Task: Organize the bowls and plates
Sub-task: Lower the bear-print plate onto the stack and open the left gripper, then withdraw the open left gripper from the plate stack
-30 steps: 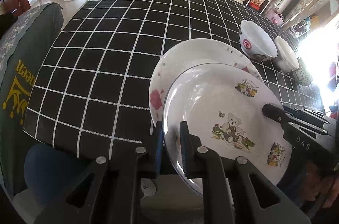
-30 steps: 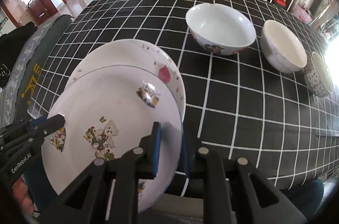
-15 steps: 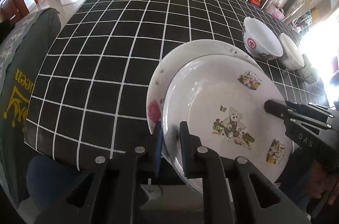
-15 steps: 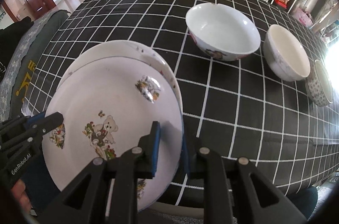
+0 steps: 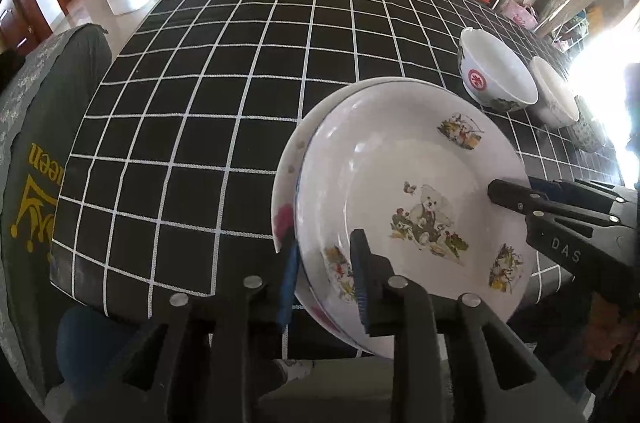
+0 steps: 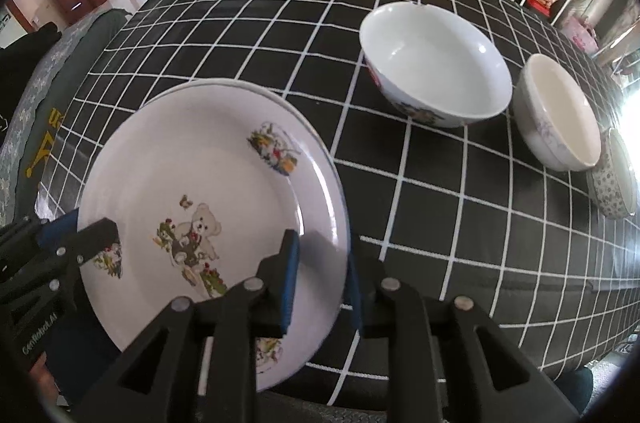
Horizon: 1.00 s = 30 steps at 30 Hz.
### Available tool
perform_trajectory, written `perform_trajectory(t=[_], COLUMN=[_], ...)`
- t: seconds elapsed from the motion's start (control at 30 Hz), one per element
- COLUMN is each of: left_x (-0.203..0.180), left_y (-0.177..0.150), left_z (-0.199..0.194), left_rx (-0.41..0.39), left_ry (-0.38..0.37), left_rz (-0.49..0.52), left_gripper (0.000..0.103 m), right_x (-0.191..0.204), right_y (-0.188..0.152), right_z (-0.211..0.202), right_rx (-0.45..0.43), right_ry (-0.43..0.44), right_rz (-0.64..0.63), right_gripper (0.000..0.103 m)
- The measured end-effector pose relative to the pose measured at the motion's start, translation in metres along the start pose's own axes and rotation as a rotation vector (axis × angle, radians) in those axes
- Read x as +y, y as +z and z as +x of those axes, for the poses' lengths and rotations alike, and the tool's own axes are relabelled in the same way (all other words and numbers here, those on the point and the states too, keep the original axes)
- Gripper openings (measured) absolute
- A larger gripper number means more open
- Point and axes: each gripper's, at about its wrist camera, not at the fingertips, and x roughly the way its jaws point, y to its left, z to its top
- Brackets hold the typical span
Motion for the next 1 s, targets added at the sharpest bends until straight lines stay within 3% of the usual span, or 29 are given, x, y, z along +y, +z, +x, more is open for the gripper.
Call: perform_trajectory(t=[0.17, 0.23, 0.43, 1.0], left_x=[0.0, -0.002, -0.004, -0.066], left_y=[-0.002, -0.005, -0.011, 0.003], left_z=[-0.006, -0.01, -0.018, -0.076], left_rx=[0.006, -0.013, -0.02, -0.125], left_ry=[-0.022, 0.014, 0.021, -0.11], left_rz=[-0.024, -0.019, -0.015, 0.098], left_gripper=[0.037, 0.044, 0.044, 0.044], right_x=[-0.003, -0.002, -0.003, -0.038], right_y=[-0.004, -0.006, -0.013, -0.018], right_z=[-0.004, -0.006, -0.013, -0.09], right_rx=[-0.001, -0.009, -0.025, -0.2], right_ry=[0.046, 0.052, 0.076, 0.065], right_rz=[0.012, 0.003, 0.011, 0.068], right_gripper=[0.034, 0.044, 0.06, 0.062])
